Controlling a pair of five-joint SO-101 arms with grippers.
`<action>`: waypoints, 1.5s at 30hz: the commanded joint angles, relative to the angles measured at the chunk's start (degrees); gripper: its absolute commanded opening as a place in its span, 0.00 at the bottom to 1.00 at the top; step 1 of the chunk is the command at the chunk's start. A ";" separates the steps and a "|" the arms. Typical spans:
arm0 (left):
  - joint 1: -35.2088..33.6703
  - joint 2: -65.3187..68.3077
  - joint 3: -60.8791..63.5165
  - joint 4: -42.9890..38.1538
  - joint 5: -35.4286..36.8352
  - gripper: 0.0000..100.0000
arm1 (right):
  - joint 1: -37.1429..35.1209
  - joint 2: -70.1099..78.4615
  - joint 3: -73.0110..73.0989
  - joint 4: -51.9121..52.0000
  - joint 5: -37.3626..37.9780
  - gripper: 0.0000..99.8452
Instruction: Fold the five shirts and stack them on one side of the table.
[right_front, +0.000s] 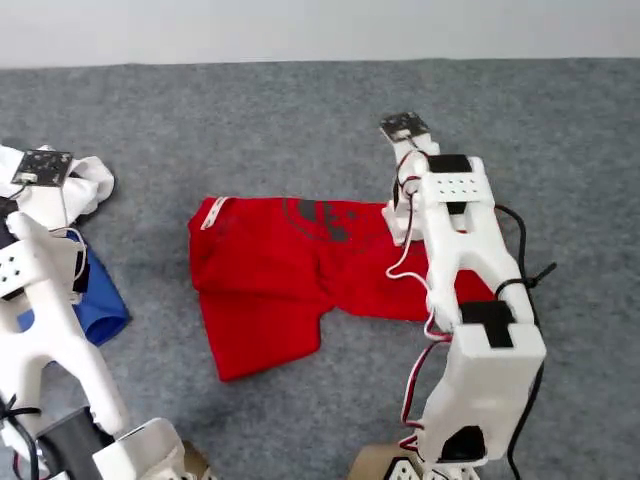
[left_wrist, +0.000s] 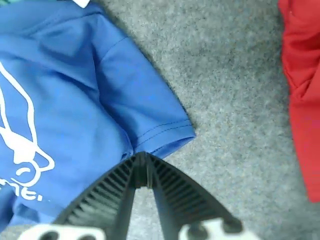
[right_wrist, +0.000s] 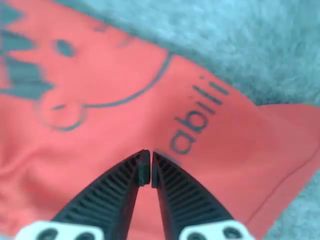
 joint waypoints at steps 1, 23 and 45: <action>-0.35 -2.37 -0.22 0.62 1.41 0.00 | 1.98 3.38 -4.13 -4.09 -0.26 0.01; -0.44 -2.37 -0.48 3.52 1.41 0.00 | 2.24 13.49 -32.18 11.21 -0.18 0.01; -13.80 -2.46 -5.23 6.95 1.41 0.00 | -8.57 -3.82 -30.24 35.65 18.99 0.01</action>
